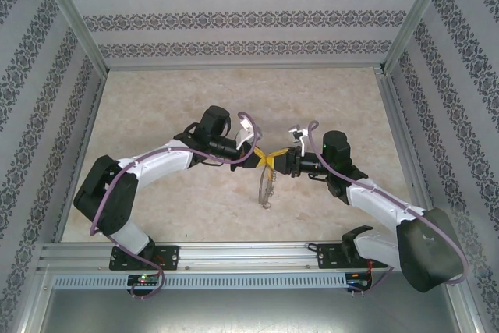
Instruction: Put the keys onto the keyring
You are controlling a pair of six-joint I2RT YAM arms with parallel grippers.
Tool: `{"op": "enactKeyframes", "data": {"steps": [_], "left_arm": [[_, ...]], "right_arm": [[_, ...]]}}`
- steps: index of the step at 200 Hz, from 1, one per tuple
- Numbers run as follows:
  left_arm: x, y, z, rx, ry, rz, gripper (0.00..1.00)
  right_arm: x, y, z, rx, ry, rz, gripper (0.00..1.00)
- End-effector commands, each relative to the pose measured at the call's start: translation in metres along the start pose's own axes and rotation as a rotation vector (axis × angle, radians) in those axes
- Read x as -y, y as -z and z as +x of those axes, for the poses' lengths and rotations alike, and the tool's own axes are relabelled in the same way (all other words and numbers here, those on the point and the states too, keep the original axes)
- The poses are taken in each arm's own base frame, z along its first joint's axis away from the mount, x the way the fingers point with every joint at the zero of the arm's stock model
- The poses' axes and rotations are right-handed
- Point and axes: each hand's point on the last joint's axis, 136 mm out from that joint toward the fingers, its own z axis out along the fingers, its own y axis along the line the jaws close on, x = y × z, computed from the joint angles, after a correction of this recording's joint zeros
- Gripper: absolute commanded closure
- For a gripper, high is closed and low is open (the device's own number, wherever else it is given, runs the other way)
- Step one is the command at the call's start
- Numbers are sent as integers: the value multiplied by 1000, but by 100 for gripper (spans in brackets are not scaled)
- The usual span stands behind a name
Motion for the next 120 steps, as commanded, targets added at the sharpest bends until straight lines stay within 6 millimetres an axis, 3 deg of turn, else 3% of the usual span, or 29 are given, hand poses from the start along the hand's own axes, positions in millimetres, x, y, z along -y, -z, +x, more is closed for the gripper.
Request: {"op": "enactKeyframes", "data": {"steps": [1,46,90,120], "left_arm": [[9,9,-29,63,-62,51,100],[10,8,-31,60,-53,73,100],[10,7,-28,55,-47,76,100],[10,7,-26,51,-41,78,100]], "right_arm": [[2,-2,17,-42,3,-18,73],[4,-6,17,-37,11,-23,74],[-1,-8,2,-10,53,-21,75],[4,3,-10,57,67,42,71]]}}
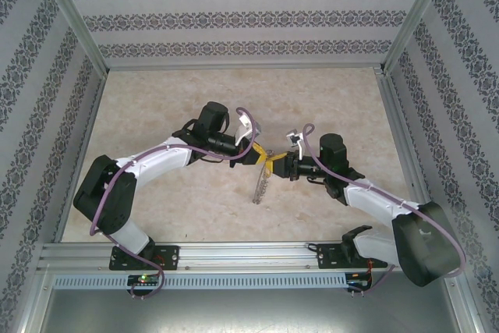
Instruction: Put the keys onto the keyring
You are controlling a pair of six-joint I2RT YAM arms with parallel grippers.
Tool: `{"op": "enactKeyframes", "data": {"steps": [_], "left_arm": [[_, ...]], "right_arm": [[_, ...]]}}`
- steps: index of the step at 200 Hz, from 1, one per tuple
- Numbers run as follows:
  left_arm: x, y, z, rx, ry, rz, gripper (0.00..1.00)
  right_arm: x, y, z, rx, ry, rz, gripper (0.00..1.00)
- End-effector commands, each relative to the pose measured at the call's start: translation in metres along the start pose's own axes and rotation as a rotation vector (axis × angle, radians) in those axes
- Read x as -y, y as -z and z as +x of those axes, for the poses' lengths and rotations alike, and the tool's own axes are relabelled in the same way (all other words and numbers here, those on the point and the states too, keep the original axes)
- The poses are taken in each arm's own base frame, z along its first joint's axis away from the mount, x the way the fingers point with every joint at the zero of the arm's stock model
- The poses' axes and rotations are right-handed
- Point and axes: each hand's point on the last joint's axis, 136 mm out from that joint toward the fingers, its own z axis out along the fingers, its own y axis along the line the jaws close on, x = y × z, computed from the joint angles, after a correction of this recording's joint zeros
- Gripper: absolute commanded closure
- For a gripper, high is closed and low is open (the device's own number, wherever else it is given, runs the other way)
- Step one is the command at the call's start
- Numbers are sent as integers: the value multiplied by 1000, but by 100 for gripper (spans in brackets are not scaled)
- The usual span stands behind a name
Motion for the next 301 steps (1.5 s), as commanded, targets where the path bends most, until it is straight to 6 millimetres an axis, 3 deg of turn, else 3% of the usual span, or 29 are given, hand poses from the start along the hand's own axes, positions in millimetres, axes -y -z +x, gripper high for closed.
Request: {"op": "enactKeyframes", "data": {"steps": [1,44,173,255,301], "left_arm": [[8,1,-14,30,-34,54,100],[9,1,-15,30,-36,57,100],[8,1,-14,28,-30,53,100],[9,2,-14,28,-31,51,100],[9,3,-16,29,-34,49,100]], "right_arm": [[-6,8,-24,85,85,24,71],[-10,23,-37,145,97,50,69],[-21,-1,-32,75,103,-31,71],[-25,10,-25,90,91,0,69],[-25,6,-25,71,81,-20,70]]}}
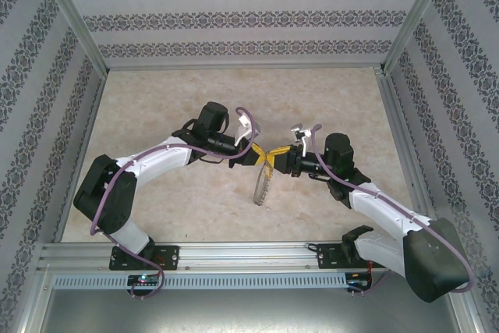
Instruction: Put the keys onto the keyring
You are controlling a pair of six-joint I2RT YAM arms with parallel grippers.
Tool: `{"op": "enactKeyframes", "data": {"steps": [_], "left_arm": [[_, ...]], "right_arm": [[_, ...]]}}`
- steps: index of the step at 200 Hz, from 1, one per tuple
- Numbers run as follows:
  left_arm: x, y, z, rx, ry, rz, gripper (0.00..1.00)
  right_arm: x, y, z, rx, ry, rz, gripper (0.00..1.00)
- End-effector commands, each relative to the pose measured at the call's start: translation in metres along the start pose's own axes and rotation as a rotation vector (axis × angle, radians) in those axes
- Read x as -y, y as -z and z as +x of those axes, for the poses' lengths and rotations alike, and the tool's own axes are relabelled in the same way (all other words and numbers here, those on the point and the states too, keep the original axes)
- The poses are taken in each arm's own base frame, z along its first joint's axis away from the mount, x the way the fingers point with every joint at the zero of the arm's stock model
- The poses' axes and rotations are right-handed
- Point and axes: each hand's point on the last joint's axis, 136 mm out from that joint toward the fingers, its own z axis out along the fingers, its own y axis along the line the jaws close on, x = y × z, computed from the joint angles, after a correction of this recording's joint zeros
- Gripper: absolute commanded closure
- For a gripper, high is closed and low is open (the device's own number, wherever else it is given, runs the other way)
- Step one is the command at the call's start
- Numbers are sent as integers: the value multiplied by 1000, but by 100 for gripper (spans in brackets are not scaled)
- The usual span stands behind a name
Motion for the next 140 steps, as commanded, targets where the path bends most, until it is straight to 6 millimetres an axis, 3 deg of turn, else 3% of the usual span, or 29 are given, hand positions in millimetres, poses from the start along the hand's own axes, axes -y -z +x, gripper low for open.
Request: {"op": "enactKeyframes", "data": {"steps": [1,61,140], "left_arm": [[8,1,-19,35,-57,33,100],[9,2,-21,34,-62,32,100],[9,0,-21,32,-59,47,100]], "right_arm": [[-6,-4,0,-14,-3,-32,70],[-1,-9,3,-27,-12,-33,70],[-10,-12,7,-51,22,-75,75]]}}
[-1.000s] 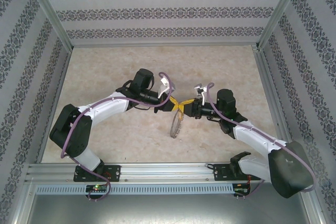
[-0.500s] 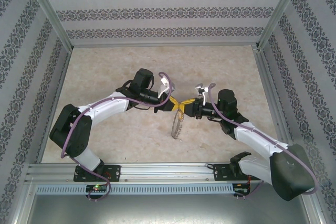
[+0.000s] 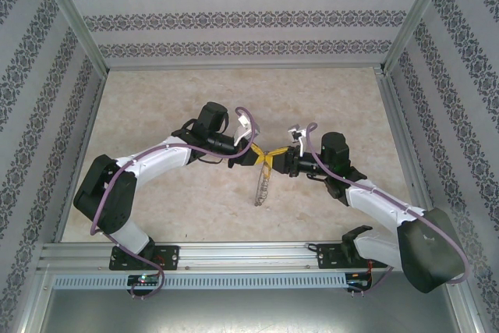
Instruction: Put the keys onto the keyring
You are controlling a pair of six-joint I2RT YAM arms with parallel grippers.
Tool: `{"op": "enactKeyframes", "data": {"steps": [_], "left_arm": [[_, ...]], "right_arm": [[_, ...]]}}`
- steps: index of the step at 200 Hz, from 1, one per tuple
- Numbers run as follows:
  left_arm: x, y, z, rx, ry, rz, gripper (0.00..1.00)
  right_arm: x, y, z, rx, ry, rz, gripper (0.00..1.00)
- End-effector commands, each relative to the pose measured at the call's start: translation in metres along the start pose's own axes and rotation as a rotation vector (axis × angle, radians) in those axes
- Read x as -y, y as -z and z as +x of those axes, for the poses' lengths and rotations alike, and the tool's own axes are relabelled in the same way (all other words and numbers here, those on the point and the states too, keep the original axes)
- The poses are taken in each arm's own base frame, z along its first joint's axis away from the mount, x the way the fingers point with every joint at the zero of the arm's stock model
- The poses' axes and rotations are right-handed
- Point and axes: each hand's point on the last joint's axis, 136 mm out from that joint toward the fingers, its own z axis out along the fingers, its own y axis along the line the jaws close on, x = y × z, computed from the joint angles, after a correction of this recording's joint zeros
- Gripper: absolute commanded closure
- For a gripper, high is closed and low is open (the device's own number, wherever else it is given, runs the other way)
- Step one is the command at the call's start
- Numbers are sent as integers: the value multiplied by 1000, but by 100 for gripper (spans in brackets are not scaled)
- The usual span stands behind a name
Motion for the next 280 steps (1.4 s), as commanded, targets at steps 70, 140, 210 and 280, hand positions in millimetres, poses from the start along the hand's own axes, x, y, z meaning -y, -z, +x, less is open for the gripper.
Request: {"op": "enactKeyframes", "data": {"steps": [70,140,210,280], "left_arm": [[15,2,-26,50,-85,64,100],[17,5,-26,49,-90,58,100],[1,5,-27,56,-74,-38,79],[-22,43,-55,197,-140,-342,50]], "right_arm": [[-12,-8,3,-34,41,-53,69],[-1,-8,-2,-13,46,-2,90],[4,-6,-6,-23,33,47,100],[9,-3,-12,-126,46,161,100]]}}
